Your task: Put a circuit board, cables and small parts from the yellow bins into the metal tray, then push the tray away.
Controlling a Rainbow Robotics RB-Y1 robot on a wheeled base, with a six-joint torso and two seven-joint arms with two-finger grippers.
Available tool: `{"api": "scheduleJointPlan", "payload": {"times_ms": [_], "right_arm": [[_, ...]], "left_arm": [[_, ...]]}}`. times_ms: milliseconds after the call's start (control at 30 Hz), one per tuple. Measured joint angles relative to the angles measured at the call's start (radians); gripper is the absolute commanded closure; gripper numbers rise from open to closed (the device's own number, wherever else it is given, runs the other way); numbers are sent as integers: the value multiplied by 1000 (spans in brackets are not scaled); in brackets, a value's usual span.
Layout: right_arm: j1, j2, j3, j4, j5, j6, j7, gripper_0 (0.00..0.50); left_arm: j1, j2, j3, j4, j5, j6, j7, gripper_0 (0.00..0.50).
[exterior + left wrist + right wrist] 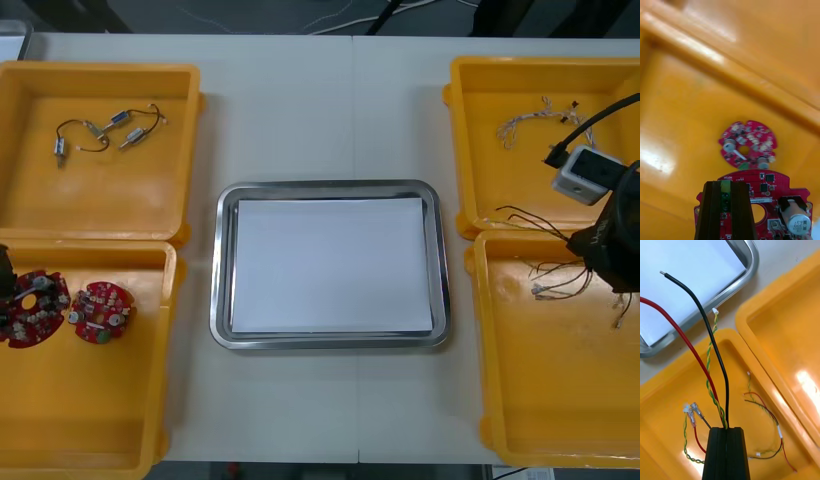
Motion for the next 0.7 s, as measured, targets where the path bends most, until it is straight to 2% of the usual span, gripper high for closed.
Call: {"api": "scheduleJointPlan", "payload": {"times_ms": [133, 367, 700], "right_arm": [[-49, 0, 57, -1, -11, 0, 0, 500], [-107, -1, 132, -1, -19, 0, -3, 500], [-115, -3, 138, -1, -33, 0, -4, 500]], "left_arm": [[-83, 0, -45, -31, 28, 25, 0, 500], [-204, 0, -223, -44, 28, 30, 0, 500], [-309, -8, -412, -44, -29, 30, 0, 500]]}}
